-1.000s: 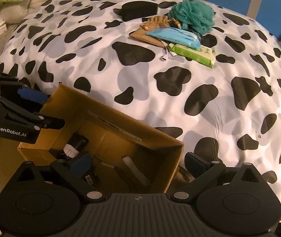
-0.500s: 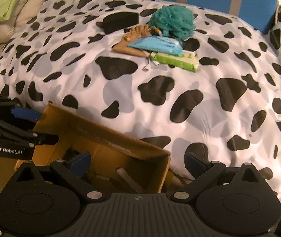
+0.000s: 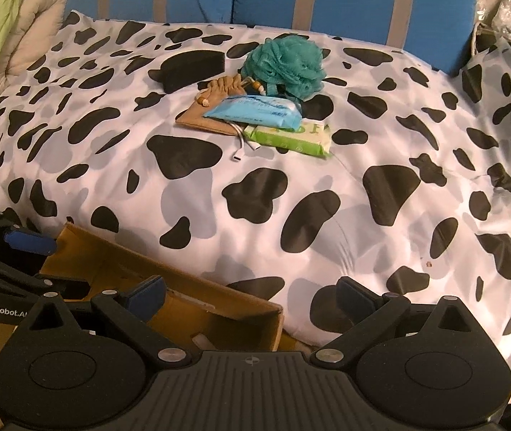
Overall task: Organize soft objects
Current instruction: 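Open both tools to release the roll and cable inside the box, then withdraw both tools from the box back toward the item pile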
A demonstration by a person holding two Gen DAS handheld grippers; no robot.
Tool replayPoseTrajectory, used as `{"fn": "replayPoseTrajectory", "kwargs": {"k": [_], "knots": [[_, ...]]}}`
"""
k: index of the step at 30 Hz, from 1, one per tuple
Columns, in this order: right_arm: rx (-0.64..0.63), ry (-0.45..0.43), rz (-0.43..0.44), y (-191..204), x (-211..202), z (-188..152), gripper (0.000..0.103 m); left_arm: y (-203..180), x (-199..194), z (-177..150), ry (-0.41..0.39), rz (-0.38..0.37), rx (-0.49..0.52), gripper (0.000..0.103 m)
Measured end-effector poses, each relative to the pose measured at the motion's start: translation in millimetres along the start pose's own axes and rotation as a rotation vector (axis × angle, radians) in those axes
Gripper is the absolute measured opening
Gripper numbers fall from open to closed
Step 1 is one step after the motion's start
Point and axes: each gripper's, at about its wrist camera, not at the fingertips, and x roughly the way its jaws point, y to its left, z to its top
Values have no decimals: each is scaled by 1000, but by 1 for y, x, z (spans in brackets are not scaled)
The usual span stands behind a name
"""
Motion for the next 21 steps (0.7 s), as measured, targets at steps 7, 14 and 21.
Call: {"fn": "replayPoseTrajectory", "kwargs": {"k": [7,14,21], "knots": [[-3,-40,-27,-6,-1,8,100,6,-5,5,-24,-15,-38,63],[71,-111,-29,-27,-6,24,100,12,-9,17,-66,5,-43,63],[54,-131,-45,-33,1,34,100,24,-4,32,-101,17,-45,63]]}}
